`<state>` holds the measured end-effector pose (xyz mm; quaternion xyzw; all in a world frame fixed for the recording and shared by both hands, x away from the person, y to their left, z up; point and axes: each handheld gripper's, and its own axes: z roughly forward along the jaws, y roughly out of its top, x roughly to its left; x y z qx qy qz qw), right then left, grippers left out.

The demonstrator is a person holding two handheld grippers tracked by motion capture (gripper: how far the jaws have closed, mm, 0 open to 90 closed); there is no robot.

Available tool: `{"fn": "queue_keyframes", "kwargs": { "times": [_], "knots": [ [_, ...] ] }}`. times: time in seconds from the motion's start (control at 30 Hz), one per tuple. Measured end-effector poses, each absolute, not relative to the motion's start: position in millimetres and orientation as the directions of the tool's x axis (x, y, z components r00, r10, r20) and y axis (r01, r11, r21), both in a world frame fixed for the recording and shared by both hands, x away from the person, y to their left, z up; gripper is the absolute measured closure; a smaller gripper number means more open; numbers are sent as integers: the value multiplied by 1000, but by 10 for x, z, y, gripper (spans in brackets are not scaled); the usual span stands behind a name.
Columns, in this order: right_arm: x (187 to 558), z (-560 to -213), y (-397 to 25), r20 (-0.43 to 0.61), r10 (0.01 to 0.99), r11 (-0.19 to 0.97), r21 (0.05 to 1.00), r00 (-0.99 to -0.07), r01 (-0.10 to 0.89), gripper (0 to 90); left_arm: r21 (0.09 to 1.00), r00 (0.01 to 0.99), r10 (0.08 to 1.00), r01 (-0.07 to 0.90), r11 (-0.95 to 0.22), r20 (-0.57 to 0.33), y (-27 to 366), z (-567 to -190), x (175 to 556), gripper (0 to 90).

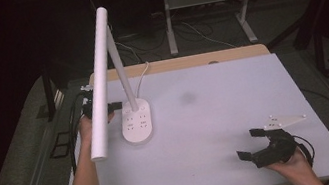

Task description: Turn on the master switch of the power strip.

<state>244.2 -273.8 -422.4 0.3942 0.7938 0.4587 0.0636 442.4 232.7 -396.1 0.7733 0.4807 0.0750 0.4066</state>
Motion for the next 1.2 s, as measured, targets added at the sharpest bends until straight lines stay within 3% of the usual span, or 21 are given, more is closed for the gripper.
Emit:
{"fn": "queue_keyframes", "kwargs": {
  "times": [0.97, 1.1, 1.2],
  "knots": [
    [2445, -4234, -2730, 259, 679, 279, 775, -687, 567, 10, 671, 528, 815, 696, -255, -238, 2136, -4158, 4472, 897],
    [2447, -4234, -2734, 258, 683, 274, 776, -683, 567, 10, 686, 528, 833, 670, -285, -169, 2082, -4152, 4460, 898],
    [2447, -4235, -2732, 259, 684, 274, 775, -682, 569, 9, 692, 518, 836, 671, -265, -182, 2081, -4165, 4461, 899]
  ]
}}
